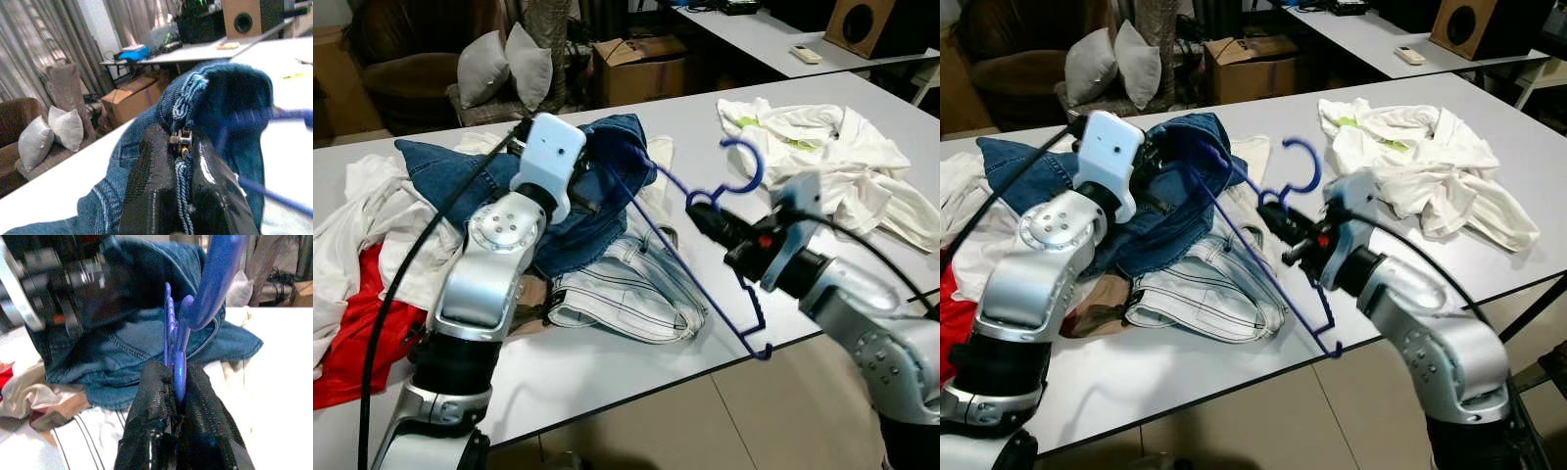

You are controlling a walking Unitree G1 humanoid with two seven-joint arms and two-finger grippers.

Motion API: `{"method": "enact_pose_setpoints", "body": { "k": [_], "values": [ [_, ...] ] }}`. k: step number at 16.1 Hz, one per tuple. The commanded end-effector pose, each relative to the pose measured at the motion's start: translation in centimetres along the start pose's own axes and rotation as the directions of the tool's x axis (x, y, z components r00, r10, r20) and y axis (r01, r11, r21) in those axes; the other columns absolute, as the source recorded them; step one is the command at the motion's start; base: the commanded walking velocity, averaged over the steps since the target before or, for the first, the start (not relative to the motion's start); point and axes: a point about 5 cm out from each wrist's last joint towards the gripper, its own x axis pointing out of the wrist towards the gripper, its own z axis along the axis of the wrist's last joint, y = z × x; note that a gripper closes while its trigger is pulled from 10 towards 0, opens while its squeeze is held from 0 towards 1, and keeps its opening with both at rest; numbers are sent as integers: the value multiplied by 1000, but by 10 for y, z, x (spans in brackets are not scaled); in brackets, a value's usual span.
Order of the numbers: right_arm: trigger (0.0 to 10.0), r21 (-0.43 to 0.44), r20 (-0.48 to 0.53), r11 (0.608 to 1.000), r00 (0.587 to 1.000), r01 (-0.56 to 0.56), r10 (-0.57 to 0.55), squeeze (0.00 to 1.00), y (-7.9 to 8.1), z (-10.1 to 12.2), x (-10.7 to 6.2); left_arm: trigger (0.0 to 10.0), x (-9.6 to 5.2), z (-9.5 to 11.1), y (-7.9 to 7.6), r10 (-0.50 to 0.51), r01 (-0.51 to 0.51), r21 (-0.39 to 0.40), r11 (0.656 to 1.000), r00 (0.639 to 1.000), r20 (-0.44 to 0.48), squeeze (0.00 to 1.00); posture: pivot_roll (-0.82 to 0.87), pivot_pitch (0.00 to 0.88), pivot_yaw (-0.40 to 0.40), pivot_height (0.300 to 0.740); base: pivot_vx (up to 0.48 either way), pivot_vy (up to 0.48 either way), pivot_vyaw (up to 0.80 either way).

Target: Hang hanger

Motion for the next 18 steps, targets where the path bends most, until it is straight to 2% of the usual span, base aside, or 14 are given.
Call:
{"method": "enact_pose_setpoints", "body": {
  "k": [1, 4, 7, 8, 9, 10, 12, 13, 15, 16, 17, 18],
  "values": [
    [10000, -2, -29, 1000, 1000, -3, 3, 0, 3, -5, 1, 0, 3, 18, 8, 15, -14, -15, 1000, 997, 76, 0, -92, 0, 40, 740, 0, 0, 0],
    [10000, 3, -108, 1000, 994, -7, 7, 0, 11, -21, 6, 0, 5, 42, 10, -3, 8, -31, 999, 987, 161, 0, -89, 0, 39, 740, 0, 0, 0],
    [10000, 3, -116, 993, 987, 115, -114, 0, -1, -25, 18, 0, 6, 60, 12, -46, 48, -2, 999, 979, 199, 0, -82, 0, 49, 740, 0, 0, 0],
    [10000, 0, -102, 989, 984, 146, -145, 0, -6, -23, 22, 0, 5, 65, 21, -33, 31, 12, 999, 977, 208, 0, -77, 0, 47, 740, 0, 0, 0],
    [10000, -12, -50, 984, 983, 179, -179, 0, -17, -11, 30, 0, 2, 70, 44, 8, -22, 63, 998, 978, 207, 0, -71, 0, 43, 740, 0, 0, 0],
    [10000, -22, -18, 983, 983, 185, -185, 0, -22, -2, 35, 0, 0, 71, 55, 24, -45, 98, 994, 979, 203, 0, -70, 0, 42, 740, 0, 0, 0],
    [10000, -47, 137, 985, 978, 163, -155, 0, -31, 36, 47, 0, -7, 77, 93, 77, -116, 212, 970, 980, 185, 0, -60, 0, 32, 740, 0, 0, 0],
    [10000, -53, 220, 991, 970, 123, -109, 0, -32, 58, 49, 0, -13, 87, 112, 98, -146, 268, 952, 978, 184, 0, -53, 0, 28, 740, 0, 0, 0],
    [10000, -37, 351, 996, 934, 80, -63, 0, -35, 93, 47, 0, -27, 113, 137, 108, -170, 312, 935, 973, 205, 0, -43, 0, 23, 740, 0, 0, 0],
    [10000, -17, 379, 998, 924, 57, -46, 0, -37, 101, 46, 0, -31, 119, 140, 67, -120, 330, 936, 984, 166, 0, -33, 0, 21, 740, 0, 0, 0],
    [10000, -8, 344, 999, 939, 34, -29, 0, -38, 94, 47, 0, -33, 114, 137, 2, -32, 352, 935, 996, 85, 0, -27, 0, 23, 740, 0, 0, 0],
    [10000, -14, 281, 999, 959, 36, -31, 0, -39, 83, 48, 0, -33, 108, 133, -24, 6, 349, 937, 999, 46, 0, -25, 0, 24, 740, 0, 0, 0]
  ]
}}
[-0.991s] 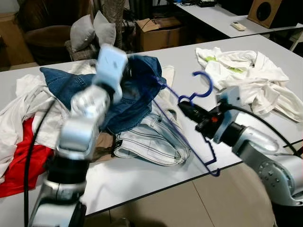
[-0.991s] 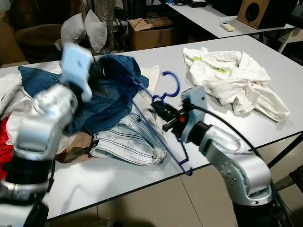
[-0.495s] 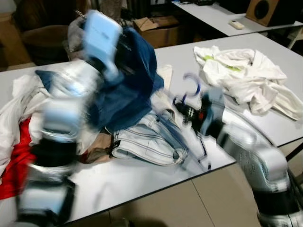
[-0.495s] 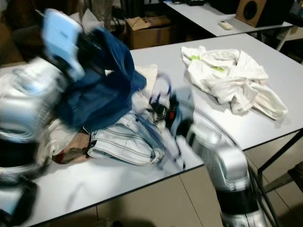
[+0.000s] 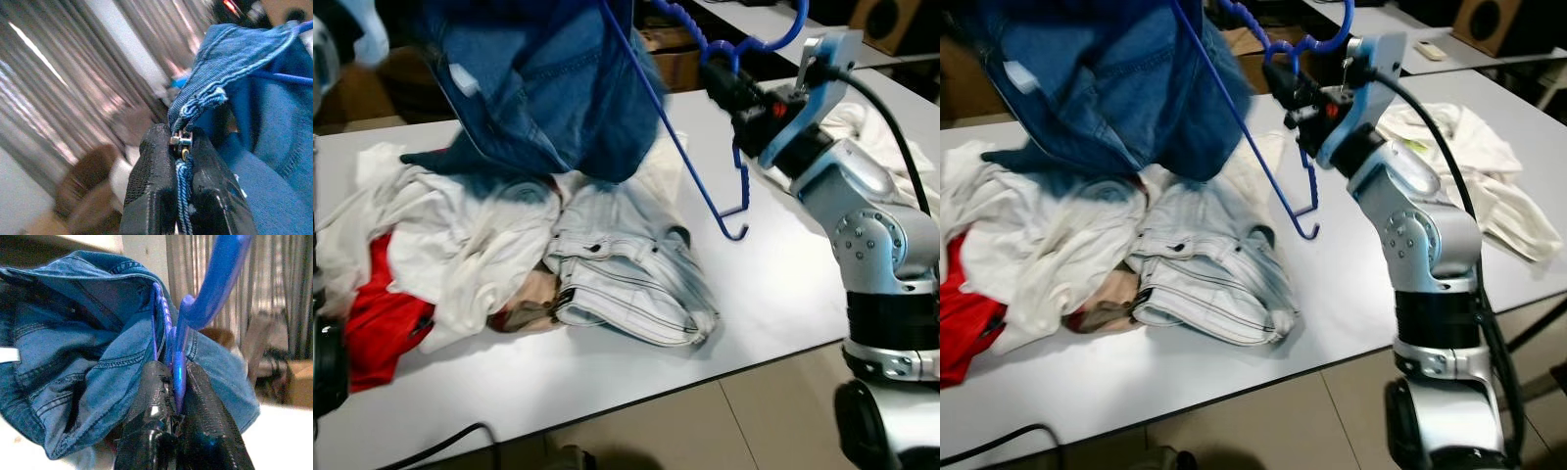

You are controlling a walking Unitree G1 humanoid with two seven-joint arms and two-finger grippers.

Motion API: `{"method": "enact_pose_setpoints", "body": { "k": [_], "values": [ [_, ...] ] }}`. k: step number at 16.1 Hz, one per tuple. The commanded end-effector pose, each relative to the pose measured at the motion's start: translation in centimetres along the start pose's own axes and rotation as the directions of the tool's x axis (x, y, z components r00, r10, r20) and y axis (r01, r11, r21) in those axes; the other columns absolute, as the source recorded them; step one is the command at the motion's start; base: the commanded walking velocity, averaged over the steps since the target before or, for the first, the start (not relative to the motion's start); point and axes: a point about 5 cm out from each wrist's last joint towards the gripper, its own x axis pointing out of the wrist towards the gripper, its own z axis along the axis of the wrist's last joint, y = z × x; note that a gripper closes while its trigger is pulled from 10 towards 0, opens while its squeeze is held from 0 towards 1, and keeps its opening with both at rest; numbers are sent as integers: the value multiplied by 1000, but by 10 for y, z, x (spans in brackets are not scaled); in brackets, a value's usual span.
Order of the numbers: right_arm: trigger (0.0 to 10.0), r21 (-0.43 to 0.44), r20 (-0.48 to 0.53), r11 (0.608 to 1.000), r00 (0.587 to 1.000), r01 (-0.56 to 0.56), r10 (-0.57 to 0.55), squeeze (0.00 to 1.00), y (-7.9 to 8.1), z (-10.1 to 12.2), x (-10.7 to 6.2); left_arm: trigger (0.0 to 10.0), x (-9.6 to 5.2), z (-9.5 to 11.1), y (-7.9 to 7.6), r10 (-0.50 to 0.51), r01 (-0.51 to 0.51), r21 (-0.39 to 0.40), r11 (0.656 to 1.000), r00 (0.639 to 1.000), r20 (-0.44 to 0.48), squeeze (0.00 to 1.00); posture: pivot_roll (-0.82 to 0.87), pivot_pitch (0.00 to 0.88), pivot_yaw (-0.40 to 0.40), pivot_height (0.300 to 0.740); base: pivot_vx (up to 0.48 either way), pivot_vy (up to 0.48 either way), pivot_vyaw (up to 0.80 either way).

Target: Hang hanger

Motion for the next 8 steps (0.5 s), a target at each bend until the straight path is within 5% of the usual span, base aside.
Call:
{"method": "enact_pose_setpoints", "body": {
  "k": [1, 2, 4, 6, 8],
  "values": [
    [10000, -25, -155, 999, 987, 33, -37, 0, -6, -30, -8, 0, 3, -10, -22, -107, 105, -48, 993, 993, -40, 0, -23, 0, 27, 740, 0, 0, 0],
    [10000, -6, -240, 998, 969, 57, -57, 0, -6, -51, -15, 0, 6, -18, -47, -203, 197, -99, 975, 978, -53, 0, -22, 0, 32, 740, 0, 0, 0],
    [10000, 4, -328, 994, 940, 105, -98, 0, -8, -71, -24, 0, 11, -20, -71, -284, 277, -158, 948, 959, -24, 0, -26, 0, 45, 740, 0, 0, 0],
    [10000, -53, -397, 998, 916, 43, -60, 0, -2, -81, -31, 0, 20, -15, -72, -229, 228, -157, 961, 973, 14, 0, -29, 0, 55, 740, 0, 0, 0],
    [10000, -10, -379, 985, 912, -171, 154, 0, 29, -79, -36, 0, 35, -4, -65, -60, 79, -237, 968, 995, 83, 0, -32, 0, 61, 740, 0, 0, 0]
  ]
}}
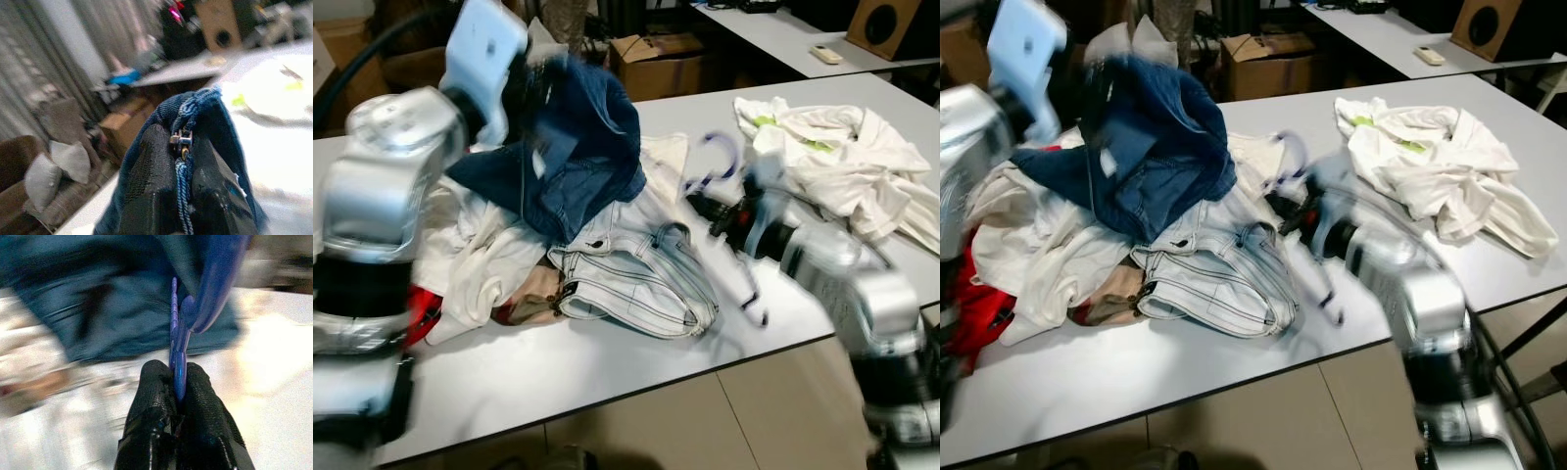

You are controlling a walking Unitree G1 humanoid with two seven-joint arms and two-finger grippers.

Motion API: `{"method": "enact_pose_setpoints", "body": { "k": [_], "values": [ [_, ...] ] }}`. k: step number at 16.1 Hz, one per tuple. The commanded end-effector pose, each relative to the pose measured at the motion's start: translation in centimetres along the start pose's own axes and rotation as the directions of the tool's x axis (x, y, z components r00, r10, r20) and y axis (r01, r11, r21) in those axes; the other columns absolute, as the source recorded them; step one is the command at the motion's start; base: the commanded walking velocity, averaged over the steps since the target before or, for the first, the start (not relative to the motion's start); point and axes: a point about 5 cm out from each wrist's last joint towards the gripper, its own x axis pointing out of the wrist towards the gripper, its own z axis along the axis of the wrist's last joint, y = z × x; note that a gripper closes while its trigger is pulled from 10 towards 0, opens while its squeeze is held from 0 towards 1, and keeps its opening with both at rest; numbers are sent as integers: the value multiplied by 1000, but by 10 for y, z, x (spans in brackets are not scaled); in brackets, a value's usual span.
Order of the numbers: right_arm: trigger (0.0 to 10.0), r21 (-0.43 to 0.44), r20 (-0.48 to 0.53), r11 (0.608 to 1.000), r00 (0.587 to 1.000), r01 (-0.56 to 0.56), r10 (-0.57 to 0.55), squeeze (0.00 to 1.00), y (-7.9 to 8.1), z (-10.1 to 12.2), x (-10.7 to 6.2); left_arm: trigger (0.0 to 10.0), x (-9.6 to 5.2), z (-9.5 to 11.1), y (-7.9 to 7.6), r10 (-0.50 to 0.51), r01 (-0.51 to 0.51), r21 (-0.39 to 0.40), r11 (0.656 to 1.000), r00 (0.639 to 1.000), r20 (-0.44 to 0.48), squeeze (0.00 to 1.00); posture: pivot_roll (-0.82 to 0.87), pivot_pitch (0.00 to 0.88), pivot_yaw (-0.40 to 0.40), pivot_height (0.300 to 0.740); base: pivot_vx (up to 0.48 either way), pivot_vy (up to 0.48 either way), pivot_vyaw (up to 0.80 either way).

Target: Hang hanger

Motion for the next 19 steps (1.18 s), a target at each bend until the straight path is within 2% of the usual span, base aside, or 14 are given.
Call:
{"method": "enact_pose_setpoints", "body": {
  "k": [1, 3, 5, 7, 9, 10, 12, 13, 14, 15, 17, 19],
  "values": [
    [10000, -30, 13, 994, 994, -106, 106, 0, 16, 6, 0, 0, 1, 9, 10, 87, -87, -7, 996, 995, 45, 0, -39, 0, 64, 740, 0, 0, 0],
    [10000, -44, 14, 987, 988, -154, 154, 0, 24, 4, -4, 0, 4, 11, 11, 133, -131, -34, 991, 989, 66, 0, -42, 0, 63, 740, 0, 0, 0],
    [10000, -59, 52, 987, 987, -152, 155, 0, 27, 8, -4, 0, 8, 16, 5, 106, -101, -59, 993, 990, 95, 0, -43, 0, 61, 740, 0, 0, 0],
    [10000, -25, 152, 999, 988, -40, 43, 0, 16, 22, 2, 0, 9, 16, -12, -52, 55, -20, 998, 994, 91, 0, -39, 0, 57, 740, 0, 0, 0],
    [10000, 8, 206, 999, 978, -34, 32, 0, 14, 32, 4, 0, 5, 13, -21, -115, 112, 44, 993, 992, 54, 0, -29, 0, 49, 740, 0, 0, 0],
    [10000, 21, 230, 996, 970, -90, 83, 0, 19, 37, 3, 0, 2, 3, -23, -109, 108, 127, 986, 994, 1, 0, -28, 0, 48, 740, 0, 0, 0],
    [10000, 24, 222, 997, 972, -78, 70, 0, 18, 36, 4, 0, 1, -5, -20, -84, 90, 210, 974, 996, -38, 0, -27, 0, 42, 740, 0, 0, 0],
    [10000, -18, 173, 999, 984, -41, 44, 0, 16, 32, 4, 0, 0, -8, -17, -55, 68, 257, 964, 997, -56, 0, -30, 0, 43, 740, 0, 0, 0],
    [10000, -193, 76, 981, 997, 6, 9, 0, 14, 23, 5, 0, -1, -12, -12, -12, 31, 305, 952, 998, -65, 0, -32, 0, 44, 740, 0, 0, 0],
    [10000, -199, 81, 980, 997, 23, -6, 0, 13, 22, 5, 0, -1, -12, -11, -5, 22, 292, 956, 998, -59, 0, -35, 0, 46, 740, 0, 0, 0],
    [10000, -178, 211, 979, 976, 100, -62, 0, 13, 34, 6, 0, -2, -12, -13, 18, -6, 241, 970, 999, -50, 0, -31, 0, 44, 740, 0, 0, 0],
    [10000, -150, 250, 983, 966, 107, -67, 0, 18, 38, 4, 0, -3, -17, -3, 88, -62, 303, 951, 993, -73, 0, -30, 0, 43, 740, 0, 0, 0]
  ]
}}
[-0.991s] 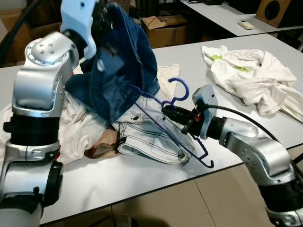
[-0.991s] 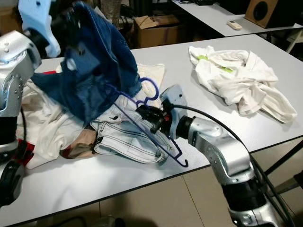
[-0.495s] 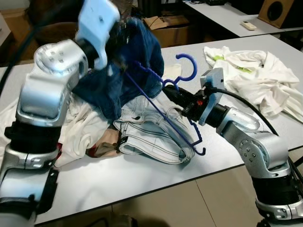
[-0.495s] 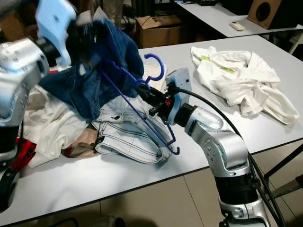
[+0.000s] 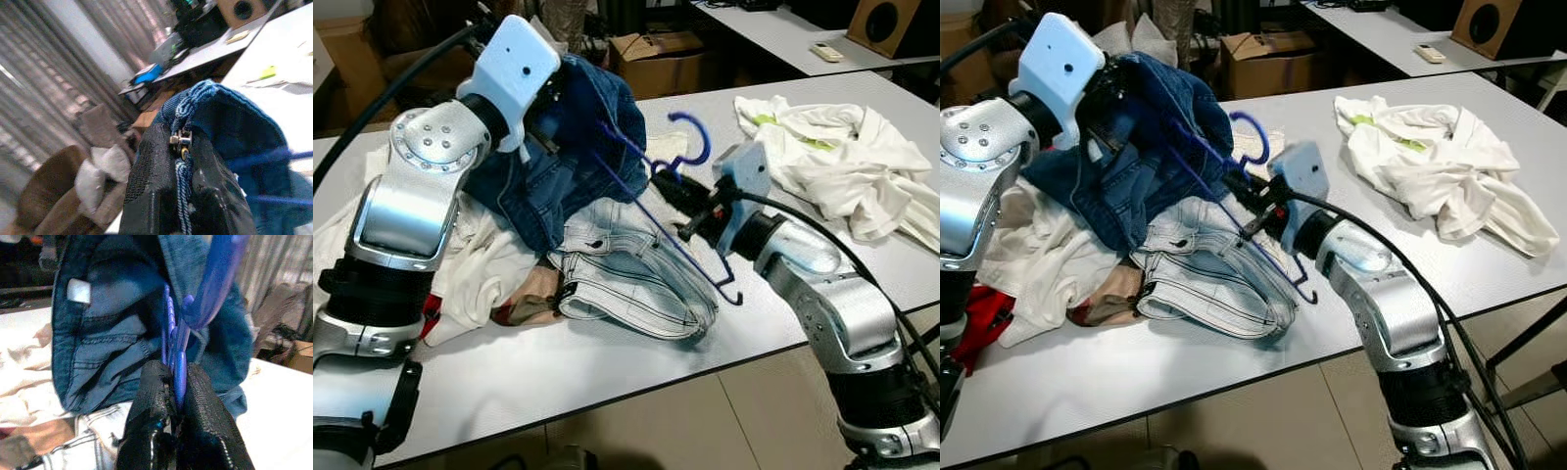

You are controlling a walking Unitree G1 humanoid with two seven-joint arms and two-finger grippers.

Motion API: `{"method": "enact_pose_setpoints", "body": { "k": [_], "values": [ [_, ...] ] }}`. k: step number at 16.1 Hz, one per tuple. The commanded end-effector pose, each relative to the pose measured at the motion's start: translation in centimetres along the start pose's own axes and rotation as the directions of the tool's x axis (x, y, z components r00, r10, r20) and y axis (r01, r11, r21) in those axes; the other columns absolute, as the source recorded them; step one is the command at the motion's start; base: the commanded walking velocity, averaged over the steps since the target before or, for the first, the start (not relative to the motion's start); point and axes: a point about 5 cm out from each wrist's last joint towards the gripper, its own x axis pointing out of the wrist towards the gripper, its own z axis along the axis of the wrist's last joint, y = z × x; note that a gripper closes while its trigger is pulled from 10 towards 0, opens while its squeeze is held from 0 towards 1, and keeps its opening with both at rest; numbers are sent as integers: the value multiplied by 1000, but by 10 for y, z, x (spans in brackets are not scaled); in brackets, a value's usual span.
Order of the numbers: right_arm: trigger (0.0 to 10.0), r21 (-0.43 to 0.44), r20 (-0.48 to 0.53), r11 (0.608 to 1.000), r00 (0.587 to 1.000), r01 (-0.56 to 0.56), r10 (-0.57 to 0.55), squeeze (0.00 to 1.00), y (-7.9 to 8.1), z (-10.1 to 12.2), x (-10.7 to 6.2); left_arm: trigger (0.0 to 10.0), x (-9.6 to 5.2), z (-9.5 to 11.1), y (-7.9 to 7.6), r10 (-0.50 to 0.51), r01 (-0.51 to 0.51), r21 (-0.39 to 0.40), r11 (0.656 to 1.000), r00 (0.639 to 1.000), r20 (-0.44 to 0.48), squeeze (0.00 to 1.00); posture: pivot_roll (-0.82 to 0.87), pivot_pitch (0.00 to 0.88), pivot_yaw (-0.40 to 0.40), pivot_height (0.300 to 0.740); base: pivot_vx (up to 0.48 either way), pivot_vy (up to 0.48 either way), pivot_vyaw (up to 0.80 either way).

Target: Hang hanger

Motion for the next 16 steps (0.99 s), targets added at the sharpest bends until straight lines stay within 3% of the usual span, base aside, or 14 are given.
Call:
{"method": "enact_pose_setpoints", "body": {
  "k": [1, 3, 5, 7, 9, 11, 13, 16],
  "values": [
    [10000, 38, 56, 997, 996, 63, -65, 0, -1, 6, -7, 0, -4, -7, 13, 77, -75, 54, 996, 996, -34, 0, -29, 0, 43, 740, 0, 0, 0],
    [10000, 144, 112, 982, 985, 118, -135, 0, -6, 11, -11, 0, -5, -11, 17, 86, -79, 105, 991, 994, -60, 0, -27, 0, 44, 740, 0, 0, 0],
    [10000, 151, 112, 974, 976, 167, -185, 0, -15, 11, -14, 0, -7, -17, 22, 109, -97, 130, 987, 990, -87, 0, -30, 0, 49, 740, 0, 0, 0],
    [10000, 154, 113, 971, 973, 185, -203, 0, -19, 12, -17, 0, -8, -19, 25, 111, -102, 103, 989, 990, -85, 0, -31, 0, 50, 740, 0, 0, 0],
    [10000, 159, 54, 983, 993, 96, -105, 0, -11, 3, -13, 0, -6, -11, 7, -17, 18, 33, 999, 1000, -12, 0, -29, 0, 49, 740, 0, 0, 0],
    [10000, 147, -39, 989, 999, 20, -15, 0, 1, -13, -8, 0, -5, -5, -4, -62, 63, -38, 997, 998, 27, 0, -30, 0, 47, 740, 0, 0, 0],
    [10000, 161, -71, 987, 997, 3, 8, 0, 5, -22, -4, 0, -5, -7, -11, -104, 104, -74, 992, 995, 9, 0, -26, 0, 45, 740, 0, 0, 0],
    [10000, 184, -2, 982, 999, 45, -46, 0, -5, -7, 10, 0, -23, -22, -21, -282, 269, -143, 952, 956, -76, 0, -23, 0, 42, 740, 0, 0, 0]
  ]
}}
